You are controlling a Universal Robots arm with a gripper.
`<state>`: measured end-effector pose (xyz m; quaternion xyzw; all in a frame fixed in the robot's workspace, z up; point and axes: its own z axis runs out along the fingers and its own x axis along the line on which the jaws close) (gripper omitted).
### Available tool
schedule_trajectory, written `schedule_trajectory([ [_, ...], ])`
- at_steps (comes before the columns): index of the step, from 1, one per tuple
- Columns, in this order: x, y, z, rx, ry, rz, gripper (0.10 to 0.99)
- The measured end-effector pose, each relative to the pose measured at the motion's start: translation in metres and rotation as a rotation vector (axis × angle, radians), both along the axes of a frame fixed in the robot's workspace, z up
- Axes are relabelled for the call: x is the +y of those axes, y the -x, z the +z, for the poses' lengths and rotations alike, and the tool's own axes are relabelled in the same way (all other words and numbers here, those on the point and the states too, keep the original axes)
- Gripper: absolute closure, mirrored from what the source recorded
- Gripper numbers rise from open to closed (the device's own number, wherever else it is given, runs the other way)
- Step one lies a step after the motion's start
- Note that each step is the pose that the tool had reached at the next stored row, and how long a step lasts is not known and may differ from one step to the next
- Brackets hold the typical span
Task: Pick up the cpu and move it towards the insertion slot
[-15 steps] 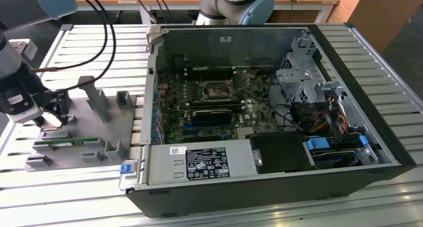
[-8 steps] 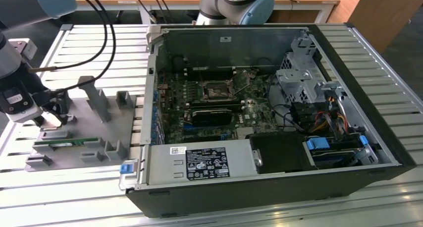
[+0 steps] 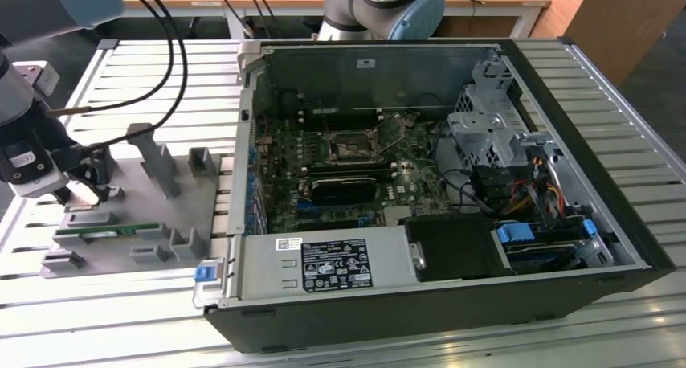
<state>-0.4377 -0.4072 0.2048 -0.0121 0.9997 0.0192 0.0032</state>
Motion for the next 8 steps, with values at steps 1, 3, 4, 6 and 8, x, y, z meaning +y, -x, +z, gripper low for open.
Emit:
schedule_trajectory([
  [1,0.0000,0.0000,0.0001,0.0000,0.000,0.000,0.541],
  [3,0.0000,0.0000,0.0006,0.0001,0.000,0.000,0.541],
  [4,0.0000,0.0000,0.0007,0.0000,0.000,0.000,0.541],
  [6,0.0000,0.0000,0.0039,-0.0001,0.000,0.000,0.541],
  [8,0.0000,0.0000,0.0041,-0.0001,0.000,0.000,0.541],
])
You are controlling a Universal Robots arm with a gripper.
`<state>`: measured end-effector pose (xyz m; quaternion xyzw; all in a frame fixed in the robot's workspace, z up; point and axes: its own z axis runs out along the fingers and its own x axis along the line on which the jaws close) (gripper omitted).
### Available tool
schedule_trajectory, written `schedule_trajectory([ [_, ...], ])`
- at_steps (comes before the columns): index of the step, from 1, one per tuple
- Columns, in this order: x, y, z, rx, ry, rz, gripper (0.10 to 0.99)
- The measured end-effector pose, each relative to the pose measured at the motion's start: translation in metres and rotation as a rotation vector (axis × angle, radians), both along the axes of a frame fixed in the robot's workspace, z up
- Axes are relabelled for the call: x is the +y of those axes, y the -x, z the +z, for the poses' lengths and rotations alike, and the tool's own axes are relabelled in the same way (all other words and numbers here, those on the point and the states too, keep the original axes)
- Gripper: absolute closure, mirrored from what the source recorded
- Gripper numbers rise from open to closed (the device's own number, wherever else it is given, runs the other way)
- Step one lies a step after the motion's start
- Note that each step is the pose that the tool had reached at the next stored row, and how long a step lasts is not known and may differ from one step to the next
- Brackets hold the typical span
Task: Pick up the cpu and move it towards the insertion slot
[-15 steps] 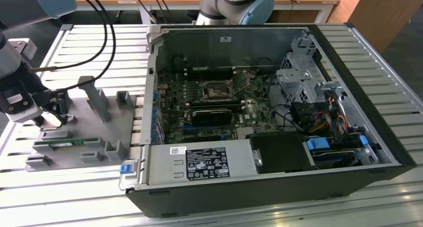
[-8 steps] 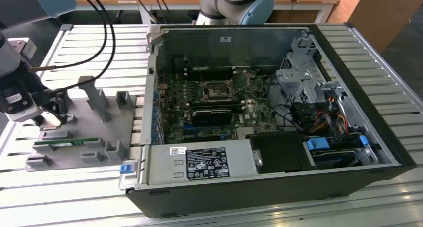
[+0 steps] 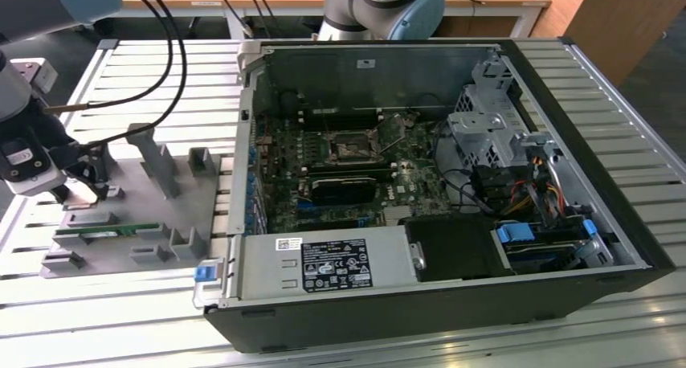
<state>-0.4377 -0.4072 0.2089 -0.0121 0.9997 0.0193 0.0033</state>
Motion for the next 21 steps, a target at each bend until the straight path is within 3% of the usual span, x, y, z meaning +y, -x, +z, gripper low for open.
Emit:
schedule_trajectory([
  [6,0.0000,0.0000,0.0045,0.0000,0.000,0.000,0.541],
  [21,0.0000,0.0000,0.0073,0.0000,0.000,0.000,0.541],
])
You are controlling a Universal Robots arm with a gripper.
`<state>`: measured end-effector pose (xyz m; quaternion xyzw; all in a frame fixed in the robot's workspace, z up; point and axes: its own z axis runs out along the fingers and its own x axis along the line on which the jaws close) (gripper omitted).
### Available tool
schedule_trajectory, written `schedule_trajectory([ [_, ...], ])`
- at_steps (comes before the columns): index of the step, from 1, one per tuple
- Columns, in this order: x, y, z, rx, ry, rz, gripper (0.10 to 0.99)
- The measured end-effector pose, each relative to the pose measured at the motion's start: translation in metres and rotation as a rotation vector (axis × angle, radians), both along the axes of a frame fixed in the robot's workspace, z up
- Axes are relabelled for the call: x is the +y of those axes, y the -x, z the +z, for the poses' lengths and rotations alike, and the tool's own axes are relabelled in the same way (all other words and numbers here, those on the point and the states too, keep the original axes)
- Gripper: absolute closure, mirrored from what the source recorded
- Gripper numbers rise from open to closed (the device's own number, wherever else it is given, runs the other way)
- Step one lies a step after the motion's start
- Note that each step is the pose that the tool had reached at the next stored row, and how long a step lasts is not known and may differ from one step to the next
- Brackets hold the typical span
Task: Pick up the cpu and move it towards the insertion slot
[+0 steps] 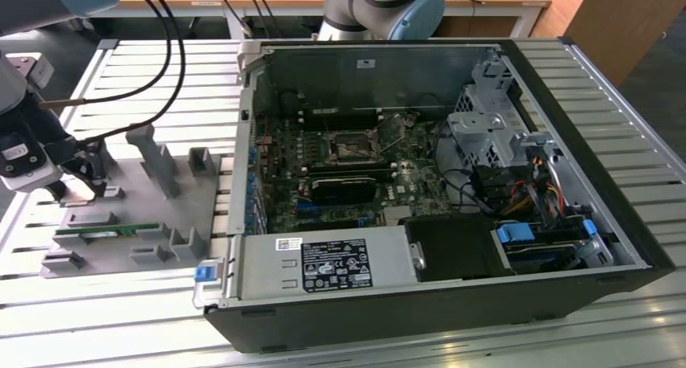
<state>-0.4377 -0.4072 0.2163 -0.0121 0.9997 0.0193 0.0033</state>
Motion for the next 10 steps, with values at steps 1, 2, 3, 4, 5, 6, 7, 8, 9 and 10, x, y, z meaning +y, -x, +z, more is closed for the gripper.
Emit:
schedule_trajectory([
  [1,0.0000,0.0000,0.0002,0.0001,0.000,0.000,0.541],
  [2,0.0000,0.0000,0.0004,0.0001,0.000,0.000,0.541],
  [3,0.0000,0.0000,0.0008,0.0000,0.000,0.000,0.541],
  [4,0.0000,0.0000,0.0014,0.0000,0.000,0.000,0.541],
  [5,0.0000,0.0000,0.0015,0.0001,0.000,0.000,0.541],
  [6,0.0000,0.0000,0.0017,0.0001,0.000,0.000,0.541],
  [7,0.0000,0.0000,0.0020,0.0002,0.000,0.000,0.541],
  [8,0.0000,0.0000,0.0021,0.0001,0.000,0.000,0.541],
  [9,0.0000,0.0000,0.0022,0.0000,0.000,0.000,0.541],
  [10,0.0000,0.0000,0.0023,0.0000,0.000,0.000,0.541],
])
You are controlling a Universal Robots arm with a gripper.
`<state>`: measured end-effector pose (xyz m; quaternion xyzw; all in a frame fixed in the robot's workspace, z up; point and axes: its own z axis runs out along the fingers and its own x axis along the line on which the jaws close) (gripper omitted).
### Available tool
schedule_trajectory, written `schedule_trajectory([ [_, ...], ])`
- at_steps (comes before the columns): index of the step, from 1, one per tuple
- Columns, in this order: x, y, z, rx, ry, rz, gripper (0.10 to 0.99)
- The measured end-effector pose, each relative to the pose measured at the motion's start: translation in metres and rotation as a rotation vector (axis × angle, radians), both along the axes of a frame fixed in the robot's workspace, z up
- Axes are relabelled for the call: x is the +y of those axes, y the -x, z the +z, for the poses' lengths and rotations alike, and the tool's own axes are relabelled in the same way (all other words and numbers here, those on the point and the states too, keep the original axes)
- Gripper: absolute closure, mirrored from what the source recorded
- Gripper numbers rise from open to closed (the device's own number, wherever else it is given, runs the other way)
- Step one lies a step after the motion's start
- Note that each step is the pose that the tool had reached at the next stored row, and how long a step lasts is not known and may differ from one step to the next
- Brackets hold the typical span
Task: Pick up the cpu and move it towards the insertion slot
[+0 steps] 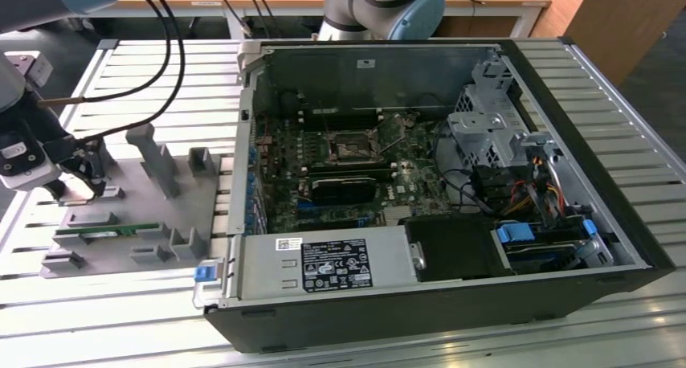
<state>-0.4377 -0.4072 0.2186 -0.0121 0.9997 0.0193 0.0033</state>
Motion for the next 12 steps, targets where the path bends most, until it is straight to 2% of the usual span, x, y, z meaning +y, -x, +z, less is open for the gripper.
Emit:
schedule_trajectory([
  [12,0.0000,0.0000,0.0021,0.0000,0.000,0.000,0.541],
])
